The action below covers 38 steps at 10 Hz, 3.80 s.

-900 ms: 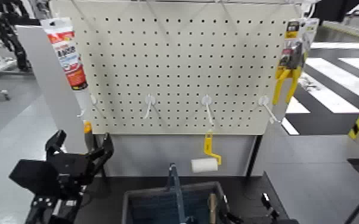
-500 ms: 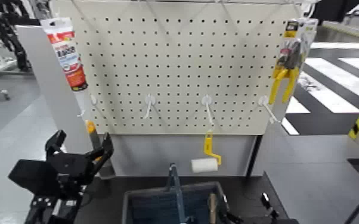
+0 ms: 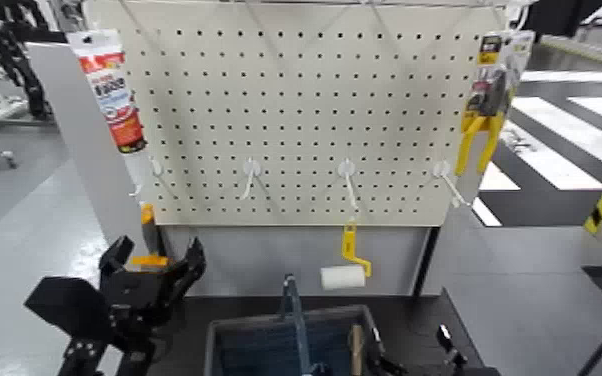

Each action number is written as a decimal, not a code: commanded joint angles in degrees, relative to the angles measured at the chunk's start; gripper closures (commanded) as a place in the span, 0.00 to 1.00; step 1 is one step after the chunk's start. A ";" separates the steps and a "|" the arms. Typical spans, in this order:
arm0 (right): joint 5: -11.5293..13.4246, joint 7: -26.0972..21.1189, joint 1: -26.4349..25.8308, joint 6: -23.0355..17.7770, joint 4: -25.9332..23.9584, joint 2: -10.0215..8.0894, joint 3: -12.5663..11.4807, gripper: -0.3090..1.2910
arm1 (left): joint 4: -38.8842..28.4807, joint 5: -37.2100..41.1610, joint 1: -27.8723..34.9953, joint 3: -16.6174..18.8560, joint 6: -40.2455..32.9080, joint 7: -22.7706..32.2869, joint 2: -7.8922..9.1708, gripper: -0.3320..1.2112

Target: Grasp the handle of the crate.

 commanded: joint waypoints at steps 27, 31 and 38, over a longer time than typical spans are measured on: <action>-0.28 0.49 -0.26 -0.30 0.17 0.06 0.09 0.28 | 19.64 82.80 -17.32 -7.05 67.51 -15.09 10.73 0.29; -0.28 0.40 -0.26 -0.91 0.44 0.23 0.00 0.28 | 23.77 83.06 -20.05 -9.77 67.60 -18.43 11.25 0.49; -0.55 0.49 -0.44 -1.18 0.61 0.06 0.18 0.28 | 24.74 83.06 -20.49 -11.18 67.95 -19.22 11.17 0.99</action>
